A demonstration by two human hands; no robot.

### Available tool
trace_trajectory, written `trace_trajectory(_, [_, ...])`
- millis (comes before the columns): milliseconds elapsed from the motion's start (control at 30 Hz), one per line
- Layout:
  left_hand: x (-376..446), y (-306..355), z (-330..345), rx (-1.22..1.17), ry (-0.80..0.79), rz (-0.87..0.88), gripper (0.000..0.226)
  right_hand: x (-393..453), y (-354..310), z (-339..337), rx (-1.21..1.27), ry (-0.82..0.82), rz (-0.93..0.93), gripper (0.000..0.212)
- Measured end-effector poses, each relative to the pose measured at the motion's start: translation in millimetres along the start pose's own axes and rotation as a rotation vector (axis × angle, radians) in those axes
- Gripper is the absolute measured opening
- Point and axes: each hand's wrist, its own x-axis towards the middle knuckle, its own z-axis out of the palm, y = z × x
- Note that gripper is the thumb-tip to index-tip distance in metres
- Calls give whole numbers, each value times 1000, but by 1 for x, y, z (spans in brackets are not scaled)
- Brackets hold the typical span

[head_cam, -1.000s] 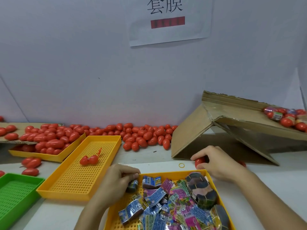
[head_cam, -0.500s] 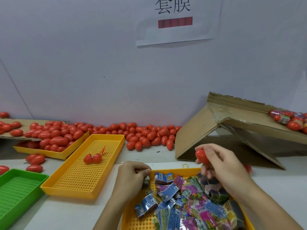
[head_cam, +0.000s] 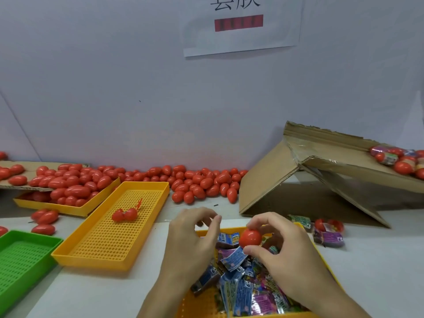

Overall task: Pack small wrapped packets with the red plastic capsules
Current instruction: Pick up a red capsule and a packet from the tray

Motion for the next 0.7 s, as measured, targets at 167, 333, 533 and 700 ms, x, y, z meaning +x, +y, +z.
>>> trace_trajectory(167, [-9, 26, 13, -253, -316, -114, 34, 0, 0, 3, -115, 18, -183, 34])
trace_trajectory(333, [-10, 23, 17, -381, -360, -194, 23, 0, 2, 2, -53, 8, -225, 34])
trace_trajectory(533, [-7, 19, 14, -638, -346, -346, 27, -1, 2, 3, 171, 32, -99, 33])
trace_trajectory(700, [-8, 18, 17, -699, -348, -369, 24, 0, 3, 0, 131, 48, -39, 29])
